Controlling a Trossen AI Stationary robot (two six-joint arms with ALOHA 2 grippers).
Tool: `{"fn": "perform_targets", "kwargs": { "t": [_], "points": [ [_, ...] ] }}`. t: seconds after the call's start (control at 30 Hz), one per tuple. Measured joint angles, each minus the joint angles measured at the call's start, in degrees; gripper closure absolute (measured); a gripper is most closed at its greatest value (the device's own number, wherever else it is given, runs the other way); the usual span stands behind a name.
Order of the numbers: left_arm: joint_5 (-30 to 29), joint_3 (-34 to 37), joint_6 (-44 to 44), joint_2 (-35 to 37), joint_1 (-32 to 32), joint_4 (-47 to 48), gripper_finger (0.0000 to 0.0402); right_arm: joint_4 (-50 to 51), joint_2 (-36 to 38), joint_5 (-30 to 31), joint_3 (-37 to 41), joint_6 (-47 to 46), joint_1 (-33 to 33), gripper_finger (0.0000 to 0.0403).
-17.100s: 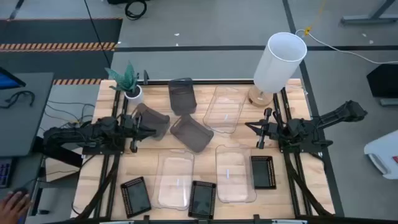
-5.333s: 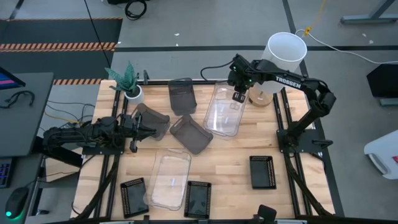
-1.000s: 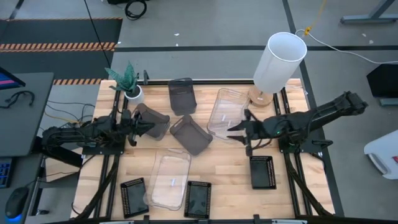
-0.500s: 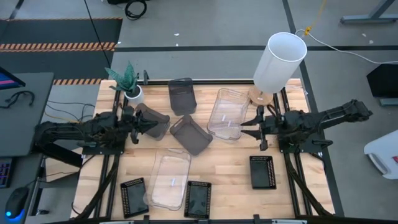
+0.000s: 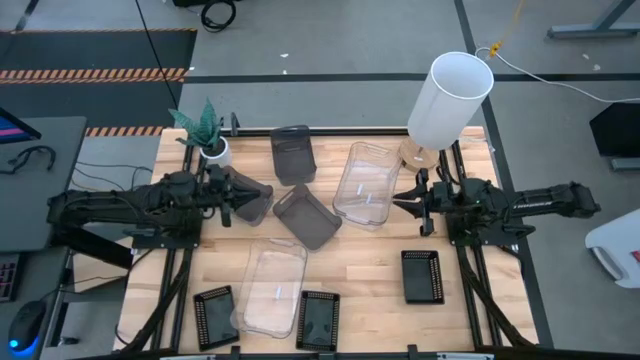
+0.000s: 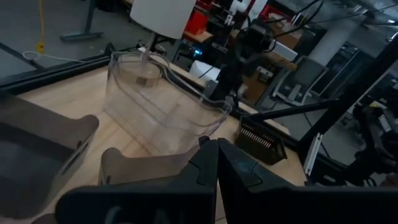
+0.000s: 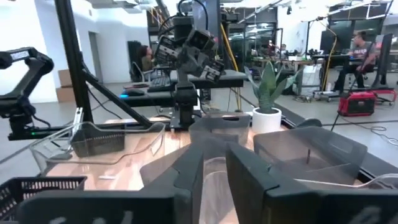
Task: Stack baskets by color
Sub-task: Stack the bottom left black transparent bin on the top black transparent bin
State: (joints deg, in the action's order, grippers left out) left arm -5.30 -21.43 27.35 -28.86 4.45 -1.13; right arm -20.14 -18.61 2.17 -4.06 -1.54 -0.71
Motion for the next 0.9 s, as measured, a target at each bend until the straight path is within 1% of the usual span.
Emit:
{"fn": "perform_targets", "kwargs": {
  "t": [0.2, 0.3, 0.37, 0.47, 0.67, 0.77, 0.9],
  "points": [
    [0.0, -0.1, -0.1, 0.0, 0.0, 1.2, 0.0391, 1.0, 6.5, -0.2, 2.7, -0.1, 0.0, 0.0355],
    [0.2, -0.1, 0.4, -0.5, 0.0, 1.4, 0.0391, 0.6, 8.3, 1.3, 3.5, 0.0, 0.0, 0.0361],
    [1.5, -0.1, 1.0, -1.4, 0.0, 1.3, 0.0391, 0.7, 8.5, 2.2, 3.7, -0.1, 0.0, 0.0362],
    [2.6, -0.1, 2.0, -4.3, 0.0, 1.4, 0.0391, 0.6, 8.5, 2.3, 3.7, -1.0, 0.0, 0.0361],
    [3.3, -0.2, 3.8, -12.3, -0.2, 1.9, 0.0390, 0.5, 8.5, 2.3, 3.7, -1.4, 0.0, 0.0360],
    [3.7, -2.0, 3.9, -15.8, -0.2, 5.2, 0.0387, 0.5, 8.5, 2.3, 3.7, -1.4, 0.0, 0.0359],
    [3.7, -7.7, 4.0, -19.8, -0.2, 15.6, 0.0363, 0.5, 8.5, 2.3, 3.7, -1.3, 0.0, 0.0360]
  ]
}}
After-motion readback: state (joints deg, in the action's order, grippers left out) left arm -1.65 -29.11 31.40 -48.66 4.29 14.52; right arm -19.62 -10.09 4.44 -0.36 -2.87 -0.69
